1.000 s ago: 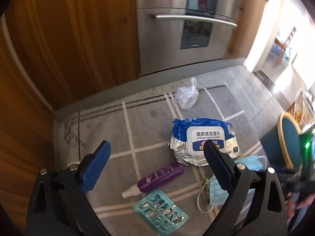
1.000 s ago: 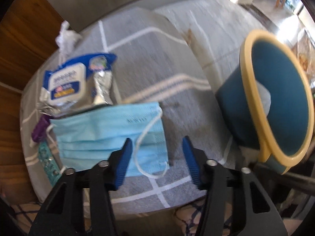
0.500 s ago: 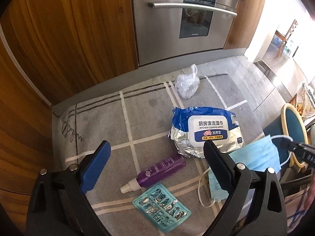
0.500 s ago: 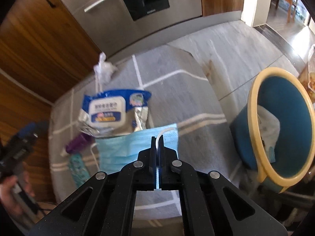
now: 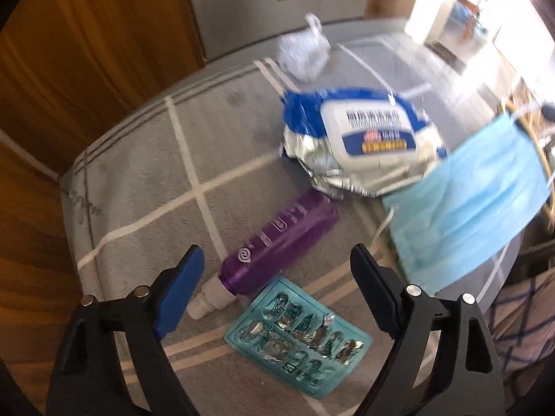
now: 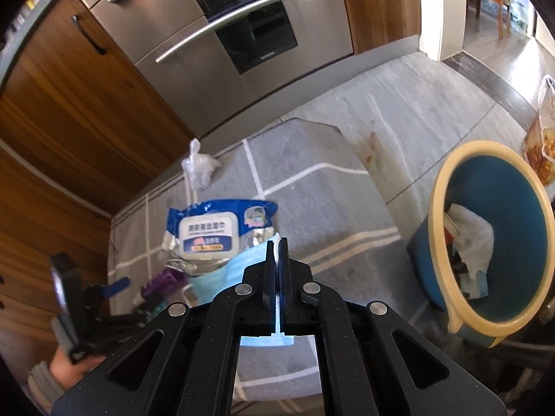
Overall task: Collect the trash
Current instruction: 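Grasp the purple bottle with the left tool while the right tool grasps the blue mask, then carry the purple bottle and blue mask with both tools over the bin, then open both tools to drop the bottle and mask into the bin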
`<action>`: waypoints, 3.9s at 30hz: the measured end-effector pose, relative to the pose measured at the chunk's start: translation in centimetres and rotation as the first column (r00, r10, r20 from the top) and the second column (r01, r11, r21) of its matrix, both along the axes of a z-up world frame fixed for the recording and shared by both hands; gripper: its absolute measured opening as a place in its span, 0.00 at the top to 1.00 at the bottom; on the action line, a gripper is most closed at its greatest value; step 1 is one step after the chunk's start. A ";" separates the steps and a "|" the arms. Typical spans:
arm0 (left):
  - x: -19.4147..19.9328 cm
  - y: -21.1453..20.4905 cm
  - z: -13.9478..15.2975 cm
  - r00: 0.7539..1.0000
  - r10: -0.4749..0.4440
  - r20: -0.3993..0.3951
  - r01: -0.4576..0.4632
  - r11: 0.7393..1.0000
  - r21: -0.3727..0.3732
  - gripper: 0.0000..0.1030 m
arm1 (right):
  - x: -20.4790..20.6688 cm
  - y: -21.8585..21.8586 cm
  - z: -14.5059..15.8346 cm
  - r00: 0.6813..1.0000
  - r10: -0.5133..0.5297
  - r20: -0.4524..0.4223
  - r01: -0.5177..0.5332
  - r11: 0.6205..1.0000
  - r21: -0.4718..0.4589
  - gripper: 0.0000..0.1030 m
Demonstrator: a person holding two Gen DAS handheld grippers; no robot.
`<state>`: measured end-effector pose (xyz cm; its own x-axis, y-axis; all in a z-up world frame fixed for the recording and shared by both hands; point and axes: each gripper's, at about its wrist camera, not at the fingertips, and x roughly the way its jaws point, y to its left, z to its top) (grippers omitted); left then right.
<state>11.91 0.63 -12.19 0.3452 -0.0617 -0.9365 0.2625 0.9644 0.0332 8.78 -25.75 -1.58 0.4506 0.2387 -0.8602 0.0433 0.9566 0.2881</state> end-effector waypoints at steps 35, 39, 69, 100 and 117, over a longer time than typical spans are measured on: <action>4.1 4.9 1.6 0.972 0.218 0.081 -0.214 0.975 -0.063 0.69 | -0.2 2.0 0.6 0.997 0.080 0.012 -0.081 0.997 0.016 0.98; 4.0 3.5 4.1 0.968 0.194 0.157 -0.178 0.978 -0.109 0.69 | -0.6 2.4 2.7 0.992 0.111 0.066 -0.116 0.991 0.064 0.98; 0.5 -12.3 12.1 0.917 -0.185 0.355 0.254 0.954 -0.157 0.69 | -3.7 -7.3 15.1 0.915 0.011 0.404 -0.036 0.998 0.054 0.98; -0.7 -39.0 4.2 0.792 -0.577 0.201 0.609 0.774 -0.176 0.69 | -0.9 -26.2 1.3 0.867 -0.494 -0.059 0.498 0.862 0.093 0.98; -0.8 -38.1 6.4 0.801 -0.542 0.253 0.592 0.780 -0.205 0.66 | 0.0 -24.9 1.2 0.859 -0.510 -0.049 0.509 0.860 -0.026 0.77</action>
<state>11.07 -37.50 -5.77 0.3208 -0.5292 -0.7855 0.7783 0.6199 -0.0999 8.82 -50.68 -0.42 0.4609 -0.0224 -0.8871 0.5400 0.8004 0.2604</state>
